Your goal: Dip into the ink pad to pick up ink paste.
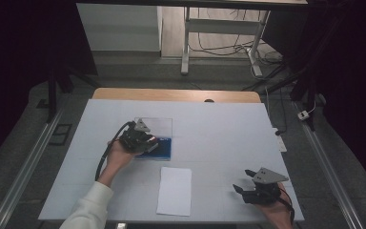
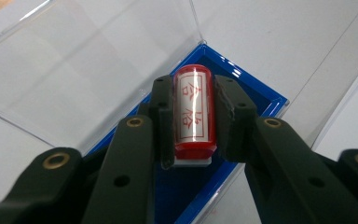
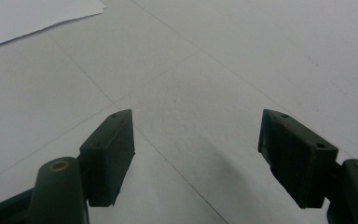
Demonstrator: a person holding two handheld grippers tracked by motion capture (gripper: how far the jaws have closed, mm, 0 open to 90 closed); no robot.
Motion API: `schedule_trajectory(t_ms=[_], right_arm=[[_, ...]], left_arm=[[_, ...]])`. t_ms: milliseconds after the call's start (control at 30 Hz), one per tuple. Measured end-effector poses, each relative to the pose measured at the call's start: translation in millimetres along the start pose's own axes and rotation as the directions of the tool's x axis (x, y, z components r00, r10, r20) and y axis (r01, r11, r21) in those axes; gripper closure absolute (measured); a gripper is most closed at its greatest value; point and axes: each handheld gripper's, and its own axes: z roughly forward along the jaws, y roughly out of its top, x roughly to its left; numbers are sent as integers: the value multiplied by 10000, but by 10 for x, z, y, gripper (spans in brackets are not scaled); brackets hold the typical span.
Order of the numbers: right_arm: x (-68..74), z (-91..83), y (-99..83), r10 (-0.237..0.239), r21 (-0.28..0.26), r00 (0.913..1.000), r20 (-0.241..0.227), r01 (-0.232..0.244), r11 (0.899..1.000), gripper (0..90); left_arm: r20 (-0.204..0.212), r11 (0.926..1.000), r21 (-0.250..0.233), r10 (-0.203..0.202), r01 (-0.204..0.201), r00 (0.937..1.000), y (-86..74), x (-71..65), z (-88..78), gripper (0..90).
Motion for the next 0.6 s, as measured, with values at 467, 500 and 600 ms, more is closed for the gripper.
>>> schedule_trajectory(t_ms=[467, 500, 600], right_arm=[[-4, 2, -8, -15, 80, 10000, 11, 15, 10000, 266], [-1, 4, -7, -13, 52, 10000, 12, 13, 10000, 267], [4, 7, -5, -6, 57, 10000, 8, 6, 10000, 267]], left_arm=[[3, 9998, 212, -24, 24, 10000, -18, 15, 55, 707], [-2, 9998, 213, -15, 15, 10000, -17, 14, 57, 707], [-74, 9996, 274, 72, -70, 9999, -11, 0, 62, 708]])
